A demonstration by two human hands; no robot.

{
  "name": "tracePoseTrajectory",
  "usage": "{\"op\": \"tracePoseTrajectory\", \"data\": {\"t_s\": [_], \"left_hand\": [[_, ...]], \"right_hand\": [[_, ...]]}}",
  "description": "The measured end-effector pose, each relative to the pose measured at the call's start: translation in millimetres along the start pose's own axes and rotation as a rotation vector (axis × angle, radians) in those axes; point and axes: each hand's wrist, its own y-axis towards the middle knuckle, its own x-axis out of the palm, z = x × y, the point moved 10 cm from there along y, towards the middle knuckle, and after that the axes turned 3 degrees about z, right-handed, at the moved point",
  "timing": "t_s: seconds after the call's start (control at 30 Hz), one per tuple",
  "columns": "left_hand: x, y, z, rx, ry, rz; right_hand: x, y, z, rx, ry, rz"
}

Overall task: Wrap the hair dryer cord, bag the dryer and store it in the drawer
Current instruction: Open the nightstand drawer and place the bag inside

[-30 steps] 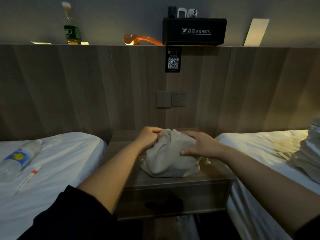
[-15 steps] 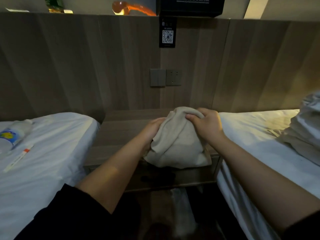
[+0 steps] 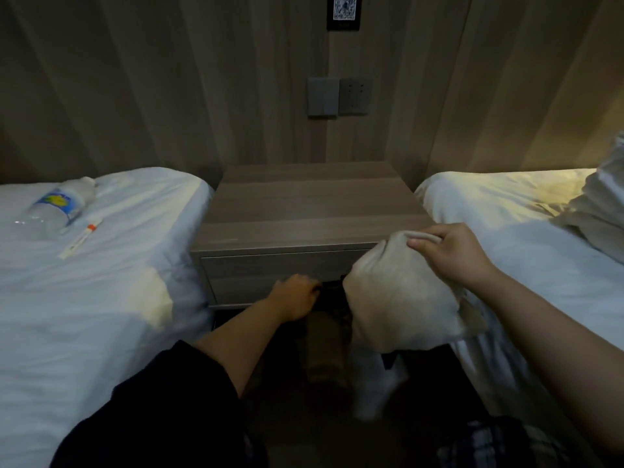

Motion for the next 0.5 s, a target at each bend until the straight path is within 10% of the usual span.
{"op": "tracePoseTrajectory", "data": {"t_s": [0.2,0.37,0.5], "left_hand": [[-16,-16,16,0.024,-0.016,0.178],[-69,-59,42,0.307,0.129,0.643],[-76,-50,5,-0.031,-0.301,0.373]], "right_hand": [[-18,-12,1,0.039,0.041,0.094],[-25,-10,-1,0.060,0.056,0.058],[-27,-5,-15,0.095,0.183,0.055]]}}
